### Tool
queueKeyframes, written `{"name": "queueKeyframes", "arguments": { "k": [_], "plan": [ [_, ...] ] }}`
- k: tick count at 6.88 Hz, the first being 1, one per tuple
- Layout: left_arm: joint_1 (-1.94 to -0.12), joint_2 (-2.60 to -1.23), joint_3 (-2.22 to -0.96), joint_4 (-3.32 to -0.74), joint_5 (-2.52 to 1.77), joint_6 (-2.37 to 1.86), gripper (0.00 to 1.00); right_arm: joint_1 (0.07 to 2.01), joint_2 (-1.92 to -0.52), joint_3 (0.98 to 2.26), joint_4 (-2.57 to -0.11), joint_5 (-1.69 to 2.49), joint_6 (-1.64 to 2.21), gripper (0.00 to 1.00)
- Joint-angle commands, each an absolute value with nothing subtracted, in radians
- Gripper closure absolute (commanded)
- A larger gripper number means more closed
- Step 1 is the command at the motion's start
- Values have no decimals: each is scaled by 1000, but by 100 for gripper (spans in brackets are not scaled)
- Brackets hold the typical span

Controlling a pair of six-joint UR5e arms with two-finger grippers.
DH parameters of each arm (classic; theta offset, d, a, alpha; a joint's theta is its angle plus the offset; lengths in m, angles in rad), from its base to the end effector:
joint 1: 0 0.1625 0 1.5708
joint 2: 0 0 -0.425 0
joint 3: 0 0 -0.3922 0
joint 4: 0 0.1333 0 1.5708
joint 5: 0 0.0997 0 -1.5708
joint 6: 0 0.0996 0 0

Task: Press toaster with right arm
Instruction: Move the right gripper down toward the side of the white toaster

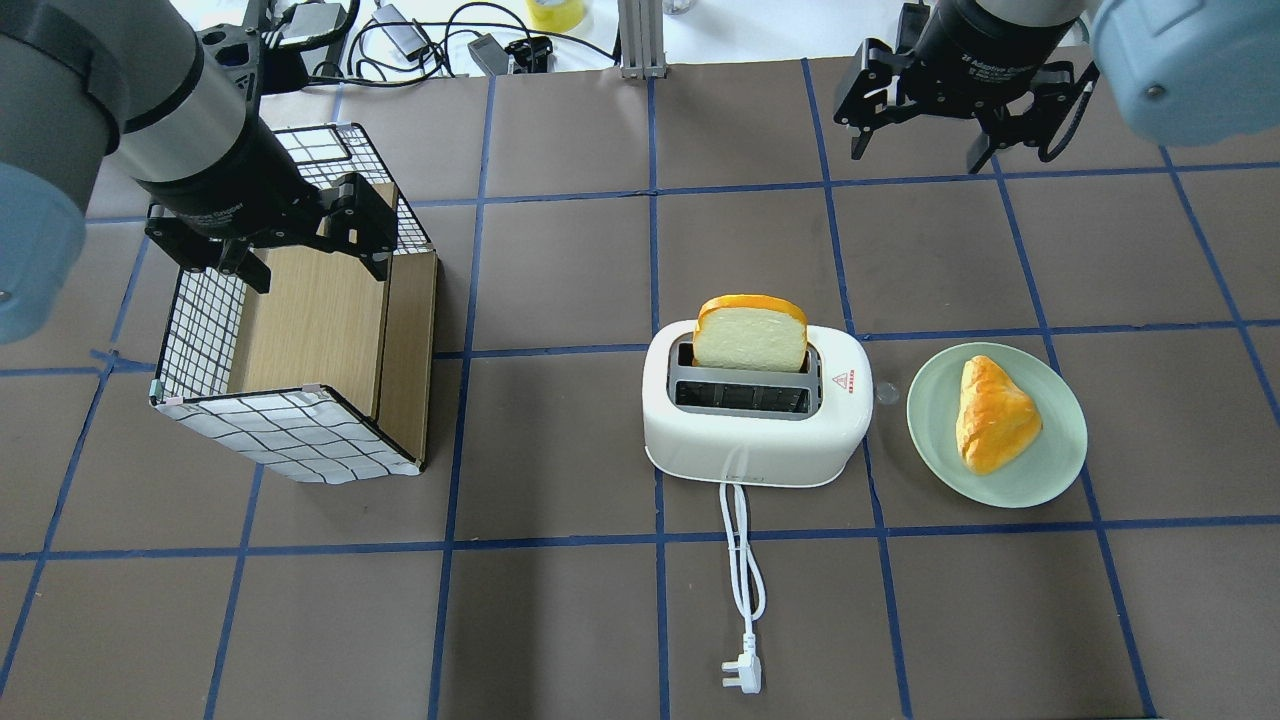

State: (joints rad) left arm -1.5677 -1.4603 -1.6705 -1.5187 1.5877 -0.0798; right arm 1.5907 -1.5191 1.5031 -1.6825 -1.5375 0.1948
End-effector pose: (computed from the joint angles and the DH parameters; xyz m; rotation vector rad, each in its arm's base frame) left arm -0.1302 -0.4515 0.4960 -0.1303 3.1228 -0.0992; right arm 0.1471 -0.5229 0.5072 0.2665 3.0775 -0.1909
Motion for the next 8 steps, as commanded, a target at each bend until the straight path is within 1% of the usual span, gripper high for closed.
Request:
{"name": "queueKeyframes", "arguments": {
  "k": [1,3,4,6,7,8],
  "plan": [
    [-1568,-1460,-1671,-1519,1588,-80,0,1591,-1519,1503,-1645,-1537,190,100],
    [-1568,-1460,-1671,-1519,1588,-80,0,1591,-1520,1512,-1594,-1546,184,100],
    [-1568,-1460,-1671,-1519,1588,-80,0,1586,-1520,1511,-1532,-1548,181,100],
    [-1568,-1460,-1671,-1519,1588,-80,0,1574,-1513,1519,-1471,-1551,100,100],
    [-1568,-1460,-1671,-1519,1588,-80,0,1574,-1513,1563,-1474,-1545,94,100],
    [-1568,-1460,-1671,-1519,1588,-80,0,1571,-1513,1634,-1500,-1537,42,100]
  ]
}}
